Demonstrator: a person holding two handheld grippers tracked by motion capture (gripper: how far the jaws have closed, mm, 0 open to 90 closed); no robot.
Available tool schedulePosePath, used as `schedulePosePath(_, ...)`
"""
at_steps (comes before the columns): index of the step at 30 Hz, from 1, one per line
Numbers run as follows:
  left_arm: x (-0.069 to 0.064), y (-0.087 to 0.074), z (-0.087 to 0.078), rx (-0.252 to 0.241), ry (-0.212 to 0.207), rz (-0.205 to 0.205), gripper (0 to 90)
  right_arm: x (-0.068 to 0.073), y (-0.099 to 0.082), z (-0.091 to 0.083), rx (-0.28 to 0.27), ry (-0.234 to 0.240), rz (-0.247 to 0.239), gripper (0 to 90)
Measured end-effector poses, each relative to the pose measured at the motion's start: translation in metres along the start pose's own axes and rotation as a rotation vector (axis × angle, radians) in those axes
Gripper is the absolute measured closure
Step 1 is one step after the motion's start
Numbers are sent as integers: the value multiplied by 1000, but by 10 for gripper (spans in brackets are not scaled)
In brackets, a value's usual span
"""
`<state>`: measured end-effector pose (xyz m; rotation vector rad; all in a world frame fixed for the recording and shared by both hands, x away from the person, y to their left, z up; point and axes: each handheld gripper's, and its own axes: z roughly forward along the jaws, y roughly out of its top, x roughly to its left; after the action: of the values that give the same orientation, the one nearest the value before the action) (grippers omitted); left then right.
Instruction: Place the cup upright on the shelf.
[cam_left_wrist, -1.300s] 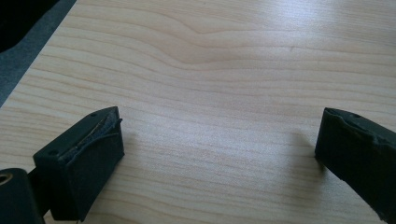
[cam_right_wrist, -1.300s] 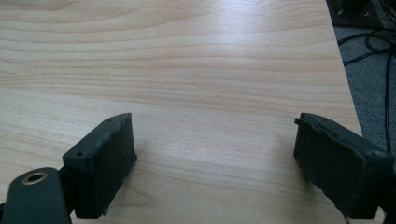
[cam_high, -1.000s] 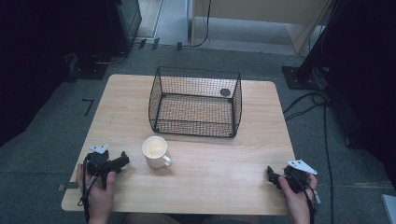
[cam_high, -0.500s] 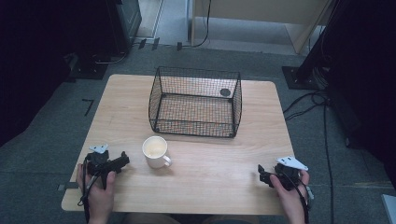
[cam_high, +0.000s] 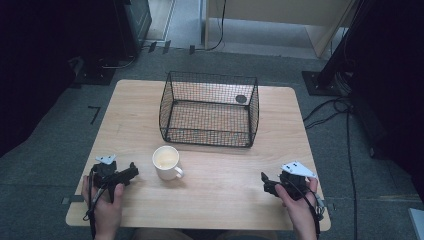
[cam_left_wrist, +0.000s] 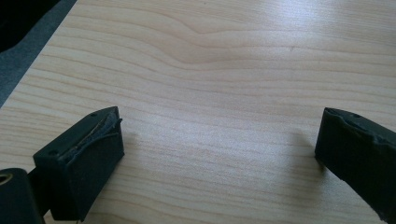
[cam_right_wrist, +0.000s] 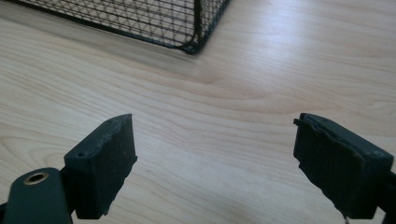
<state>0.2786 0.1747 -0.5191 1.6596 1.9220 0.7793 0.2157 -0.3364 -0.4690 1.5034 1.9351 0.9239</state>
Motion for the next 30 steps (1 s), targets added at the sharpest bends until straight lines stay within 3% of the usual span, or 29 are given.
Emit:
schedulePosePath(12,0,0,0,0,0,0,12,21,9,5,-5,44,-34,124)
schedulePosePath(19,0,0,0,2,-1,3,12,43,17,12,3,95,-85,124)
schedulePosePath(25,0,0,0,3,-1,4,12,56,20,16,8,109,-116,124)
schedulePosePath(30,0,0,0,3,-2,4,12,67,21,20,9,132,-120,124)
